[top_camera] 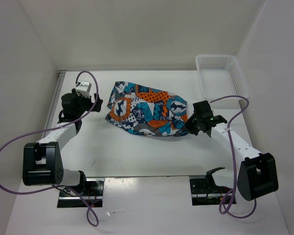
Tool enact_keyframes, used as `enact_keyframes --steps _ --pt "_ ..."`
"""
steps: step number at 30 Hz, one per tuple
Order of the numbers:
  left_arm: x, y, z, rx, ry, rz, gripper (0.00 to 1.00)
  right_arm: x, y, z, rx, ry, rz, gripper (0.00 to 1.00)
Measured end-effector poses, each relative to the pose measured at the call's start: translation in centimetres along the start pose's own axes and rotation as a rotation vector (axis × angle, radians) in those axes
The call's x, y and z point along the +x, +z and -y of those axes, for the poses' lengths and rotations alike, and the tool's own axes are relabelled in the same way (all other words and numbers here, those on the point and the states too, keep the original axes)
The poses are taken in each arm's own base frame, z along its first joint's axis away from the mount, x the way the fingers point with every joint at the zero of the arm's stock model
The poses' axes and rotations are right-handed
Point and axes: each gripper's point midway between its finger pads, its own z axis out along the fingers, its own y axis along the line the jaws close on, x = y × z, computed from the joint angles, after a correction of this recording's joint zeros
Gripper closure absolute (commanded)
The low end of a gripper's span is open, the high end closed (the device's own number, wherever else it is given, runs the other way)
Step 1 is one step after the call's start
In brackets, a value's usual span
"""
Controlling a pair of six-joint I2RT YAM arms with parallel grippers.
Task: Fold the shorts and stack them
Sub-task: Flatten the shorts out
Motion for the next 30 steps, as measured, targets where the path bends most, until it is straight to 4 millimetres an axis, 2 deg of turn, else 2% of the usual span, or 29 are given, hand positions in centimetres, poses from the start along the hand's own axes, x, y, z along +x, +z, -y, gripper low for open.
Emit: enact_keyframes --steps 8,14,16,19,21,24,30 --pt "-3.7 0.2 -0.3 -0.011 0.057 0.167 0.06 0.1 0.2 0.2 0.005 -0.028 -0.006 1.0" --pt "-4.9 0.5 -0.4 -0.007 0.05 0.143 0.06 0.4 0.6 0.6 0.02 -0.045 -0.023 1.0" --pt "-6.7 0.6 -0.7 -0.009 0.038 0.108 0.06 0.4 0.7 0.6 0.023 -0.048 -0.025 1.0" --pt "-11.3 0.3 -1.0 -0.017 0.045 0.13 0.06 0.5 0.9 0.8 0.03 -0.051 -0.03 1.0" --pt "-13.0 0.0 -1.1 -0.023 0.047 0.136 0.06 0.6 1.0 0.9 0.035 -0.052 -0.036 1.0" --pt "-12.8 -0.1 -1.3 -0.035 0.03 0.083 0.05 0.8 1.3 1.0 0.042 -0.058 -0.047 1.0" --pt "-8.5 0.5 -1.1 -0.055 -0.015 -0.09 0.05 1.1 1.7 1.2 0.053 -0.062 -0.065 1.0"
